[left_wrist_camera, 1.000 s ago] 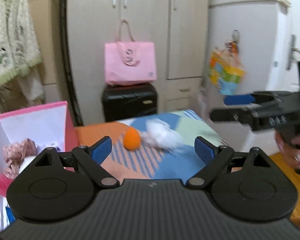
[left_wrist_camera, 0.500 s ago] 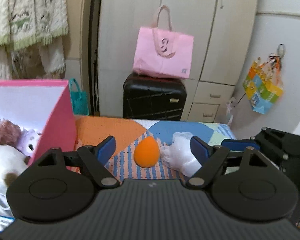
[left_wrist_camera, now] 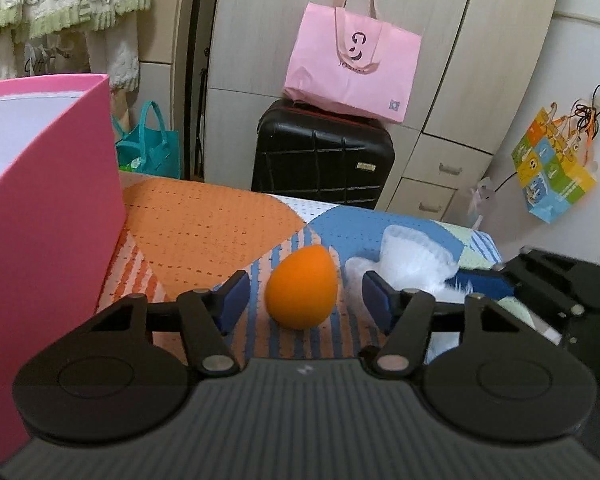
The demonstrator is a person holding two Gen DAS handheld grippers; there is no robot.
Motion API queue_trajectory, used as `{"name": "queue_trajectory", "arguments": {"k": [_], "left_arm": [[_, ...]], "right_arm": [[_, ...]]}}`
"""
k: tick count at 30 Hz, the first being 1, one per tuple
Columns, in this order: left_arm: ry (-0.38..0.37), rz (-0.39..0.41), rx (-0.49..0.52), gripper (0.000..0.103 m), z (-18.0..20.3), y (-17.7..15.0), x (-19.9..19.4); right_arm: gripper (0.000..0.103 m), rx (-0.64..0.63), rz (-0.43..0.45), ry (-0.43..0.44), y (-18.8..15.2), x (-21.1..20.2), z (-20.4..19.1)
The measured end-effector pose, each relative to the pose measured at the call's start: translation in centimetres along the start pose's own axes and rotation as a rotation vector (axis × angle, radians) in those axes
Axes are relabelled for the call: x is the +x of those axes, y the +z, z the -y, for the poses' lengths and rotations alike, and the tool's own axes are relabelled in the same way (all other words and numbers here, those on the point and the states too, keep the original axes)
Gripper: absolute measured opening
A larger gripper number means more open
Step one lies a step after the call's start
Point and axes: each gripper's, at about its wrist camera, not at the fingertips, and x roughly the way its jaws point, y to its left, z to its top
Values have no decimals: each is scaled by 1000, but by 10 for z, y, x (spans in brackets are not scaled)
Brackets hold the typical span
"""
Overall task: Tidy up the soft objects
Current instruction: 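Close the left gripper on the orange makeup sponge while the right gripper closes on the white mesh bath puff, then carry the sponge and mesh puff over the pink box with both grippers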
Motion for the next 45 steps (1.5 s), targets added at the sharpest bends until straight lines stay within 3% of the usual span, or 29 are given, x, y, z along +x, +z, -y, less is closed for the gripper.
{"name": "queue_trajectory", "arguments": {"k": [5,9,21,30,45], "left_arm": [[5,4,6,46,-1,-3,5],[-5,-14,21,43,-1,-6,12],[30,36,85,36,6,-10,3],[-34,66,118,36,14,-18,-37],[-172,32,89,36,6,-45,-84]], "right_arm": [[50,42,-10,-8,-3,9,7],[44,109,-13,-5,-6,8,14],[43,147,-21,-68,-12,-3,7],[43,226,-34,-104,-17,-25,-2],[43,272,-34,-122,-31,-81,-44]]}}
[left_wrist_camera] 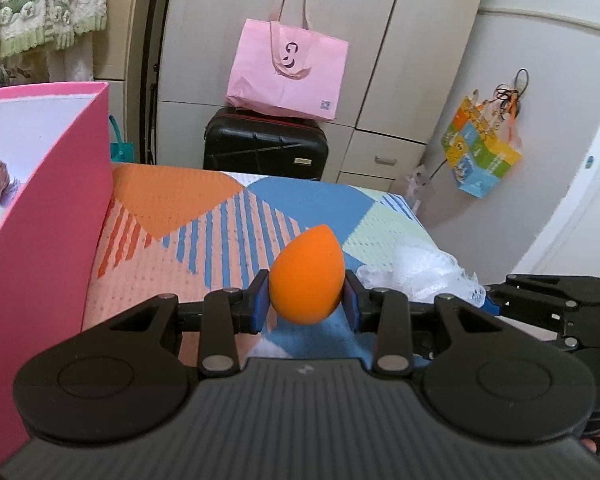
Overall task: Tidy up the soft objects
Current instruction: 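Carry the sponge and mesh puff over the pink box with both grippers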
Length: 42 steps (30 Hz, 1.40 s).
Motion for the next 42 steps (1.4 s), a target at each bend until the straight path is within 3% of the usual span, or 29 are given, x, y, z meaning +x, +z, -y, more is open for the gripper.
{"name": "queue_trajectory", "arguments": {"k": [7,16,19,22,31,42], "left_arm": [[-47,-34,-5,36,-4,-15,-35],[-139,-64,18,36,-7,-32,-85],[-155,-59,54,36,-6,-35,-104],[-139,-34,86,36,-6,-40,-126],[-137,50,54,36,-27,-43,-182],[-60,145,94,36,-63,-14,-228]], "right_arm": [[43,20,-11,61,-20,-23,-15],[43,12,-28,79,-28,-57,-45],[43,7,-27,133,-28,-70,-56],[43,7,-21,194,-27,-82,-66],[43,-73,33,242,-14,-108,-112],[43,-126,115,325,26,-103,-153]]}}
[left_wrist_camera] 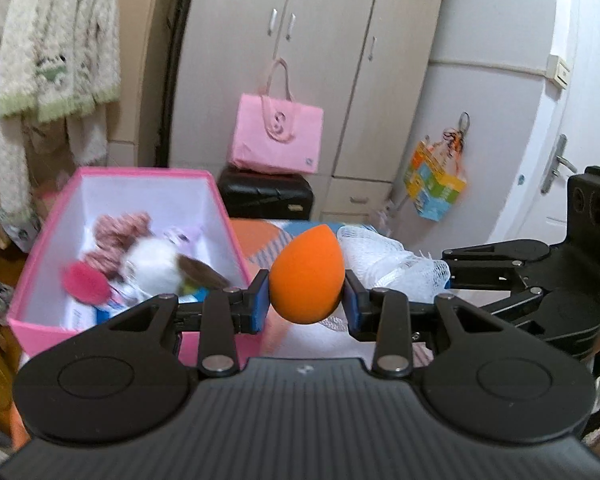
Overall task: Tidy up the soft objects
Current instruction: 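Carry the sponge and mesh puff over the pink box with both grippers, then release the sponge with the left gripper while the right gripper drops the mesh puff into the box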
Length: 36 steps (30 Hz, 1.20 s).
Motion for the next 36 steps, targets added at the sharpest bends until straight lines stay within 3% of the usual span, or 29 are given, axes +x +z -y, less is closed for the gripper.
{"name": "queue_trajectory", "arguments": {"k": [7,11,17,25,36], "left_arm": [[58,44,20,36,-30,24,-9],[48,20,-41,36,-63,39,-3],[106,-33,-71,36,-97,44,17],[199,-104,-38,36,-119,31,36],[266,-176,4,38,-139,24,55]], "right_arm": [[44,-60,18,32,35,34,-15],[44,-90,-18,57,56,65,-9],[44,-92,-66,148,74,109,-1],[44,-66,-165,200,72,163,2],[46,-72,-240,211,67,200,2]]}}
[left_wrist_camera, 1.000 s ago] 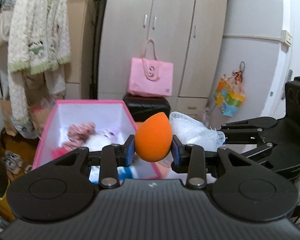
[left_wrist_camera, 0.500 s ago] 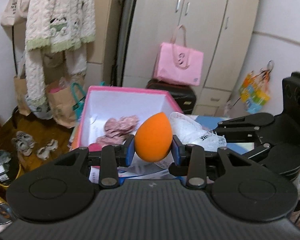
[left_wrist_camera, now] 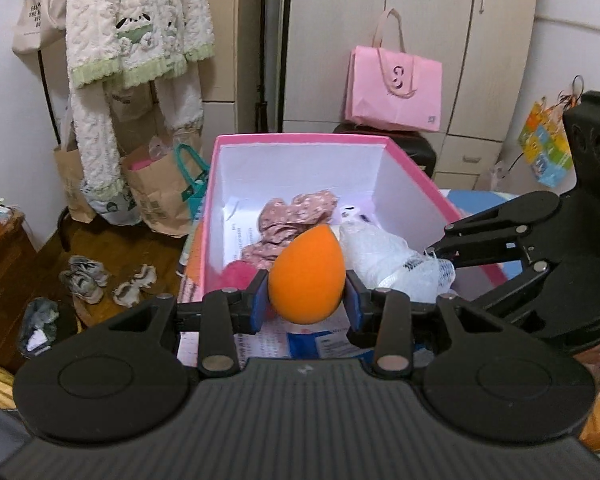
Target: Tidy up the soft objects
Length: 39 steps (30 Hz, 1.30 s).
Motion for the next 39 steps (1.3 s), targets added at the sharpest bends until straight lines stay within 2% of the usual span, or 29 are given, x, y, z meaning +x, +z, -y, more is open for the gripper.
{"name": "queue_trajectory", "arguments": {"k": [2,3,5,7,8,17,28,35,39], "left_arm": [[8,-10,12,40,-1,2,3],[10,-15,16,40,-2,2,4],[18,-18,33,45,-2,4,5],[24,-10,38,54,-1,6,4],[23,-1,39,55,-1,6,2],[-15,31,-20,69,-3,8,-15],[-28,77,-7,87,20,2,-51],[-60,72,-4,94,33,-3,-69],[-35,61,-25,101,42,-4,-77]], "right_arm": [[50,-11,-16,-3,1,6,-1],[59,-12,-24,-12,2,9,-1],[71,-3,-35,-28,2,13,0],[77,16,-20,-24,2,9,3],[80,25,-12,-28,2,7,4],[81,49,60,-56,-11,-28,-1],[82,41,115,-185,-24,-73,-20],[82,23,129,-239,-34,-96,-38],[84,4,136,-271,-38,-109,-49]]}}
